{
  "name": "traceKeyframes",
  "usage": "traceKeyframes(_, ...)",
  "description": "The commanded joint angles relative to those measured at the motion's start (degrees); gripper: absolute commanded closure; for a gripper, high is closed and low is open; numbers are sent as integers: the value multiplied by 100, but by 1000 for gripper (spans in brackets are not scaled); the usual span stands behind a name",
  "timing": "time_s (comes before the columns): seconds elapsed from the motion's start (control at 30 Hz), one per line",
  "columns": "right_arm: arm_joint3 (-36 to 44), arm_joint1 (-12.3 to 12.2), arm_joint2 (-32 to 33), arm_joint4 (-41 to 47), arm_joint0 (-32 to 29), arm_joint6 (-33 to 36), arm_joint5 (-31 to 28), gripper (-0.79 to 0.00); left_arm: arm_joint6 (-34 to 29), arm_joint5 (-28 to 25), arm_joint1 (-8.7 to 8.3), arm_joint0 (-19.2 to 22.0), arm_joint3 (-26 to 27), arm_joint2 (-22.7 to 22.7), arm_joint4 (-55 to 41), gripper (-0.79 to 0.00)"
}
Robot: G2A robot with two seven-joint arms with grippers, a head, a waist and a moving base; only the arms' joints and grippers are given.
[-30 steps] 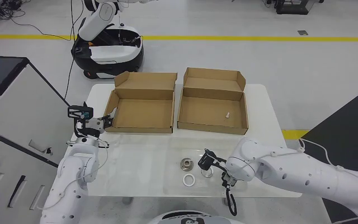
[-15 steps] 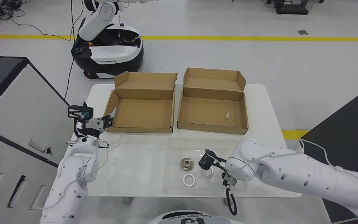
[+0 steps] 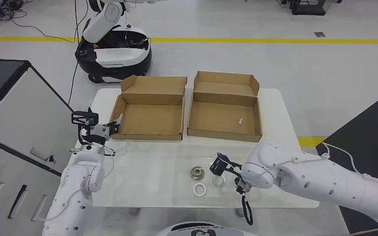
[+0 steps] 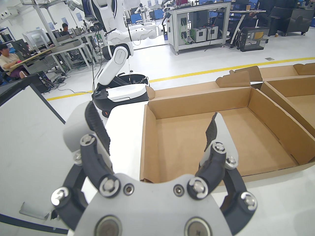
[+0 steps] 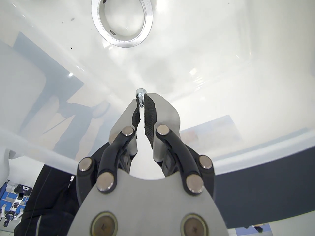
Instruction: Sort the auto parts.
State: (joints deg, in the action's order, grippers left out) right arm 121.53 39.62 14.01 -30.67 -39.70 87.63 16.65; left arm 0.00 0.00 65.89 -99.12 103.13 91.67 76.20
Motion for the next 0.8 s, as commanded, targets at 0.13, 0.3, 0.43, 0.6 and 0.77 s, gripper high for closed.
traceKeyframes(0.13,360,-173,267,381,266,37,-36,0,0,0,0,0,0,0,0,-785)
traceKeyframes(0.3,766,-365,452,836,620,37,-36,0,0,0,0,0,0,0,0,-785)
traceKeyframes(0.43,1076,-536,460,1091,1019,37,-36,0,0,0,0,0,0,0,0,-785)
traceKeyframes(0.6,1311,-746,378,1472,1644,37,-36,0,0,0,0,0,0,0,0,-785)
traceKeyframes(0.77,1311,-888,384,2103,2324,37,-36,0,0,0,0,0,0,0,0,-785)
